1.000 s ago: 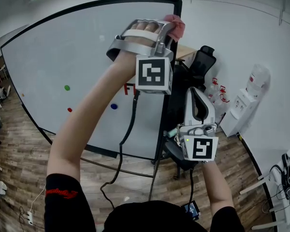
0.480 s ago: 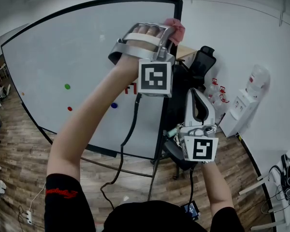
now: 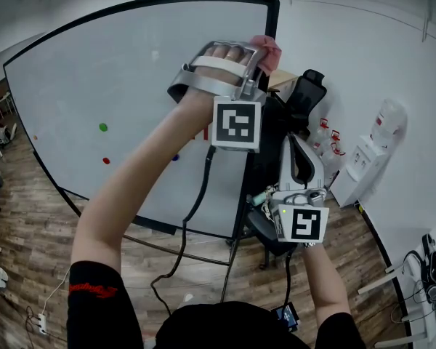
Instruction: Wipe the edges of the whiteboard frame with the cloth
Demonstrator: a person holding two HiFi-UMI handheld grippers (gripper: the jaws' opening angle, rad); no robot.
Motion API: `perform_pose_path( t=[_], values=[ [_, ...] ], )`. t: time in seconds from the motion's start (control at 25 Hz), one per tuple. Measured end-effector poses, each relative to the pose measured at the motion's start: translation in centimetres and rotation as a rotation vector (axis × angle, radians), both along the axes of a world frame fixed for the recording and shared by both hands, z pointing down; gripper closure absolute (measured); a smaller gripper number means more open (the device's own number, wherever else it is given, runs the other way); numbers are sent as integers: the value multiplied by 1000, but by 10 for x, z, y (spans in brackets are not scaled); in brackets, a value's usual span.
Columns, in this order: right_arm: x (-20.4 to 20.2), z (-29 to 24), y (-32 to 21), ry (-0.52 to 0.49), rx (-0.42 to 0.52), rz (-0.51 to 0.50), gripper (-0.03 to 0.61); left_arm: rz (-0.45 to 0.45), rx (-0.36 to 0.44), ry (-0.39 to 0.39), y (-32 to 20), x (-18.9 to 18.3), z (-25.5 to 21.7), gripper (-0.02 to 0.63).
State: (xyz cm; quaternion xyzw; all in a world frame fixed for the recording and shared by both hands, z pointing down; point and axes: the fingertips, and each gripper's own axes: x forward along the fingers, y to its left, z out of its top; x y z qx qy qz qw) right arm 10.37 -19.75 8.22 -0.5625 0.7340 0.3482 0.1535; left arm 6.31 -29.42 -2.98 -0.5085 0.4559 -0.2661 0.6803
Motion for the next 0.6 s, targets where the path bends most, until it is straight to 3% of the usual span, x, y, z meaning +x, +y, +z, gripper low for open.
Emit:
perform_pose_path(
  t=[0.6],
  values=[
    [-4,10,0,7,-27,6,577,-5,0,-8,1,-2,15,571]
  ],
)
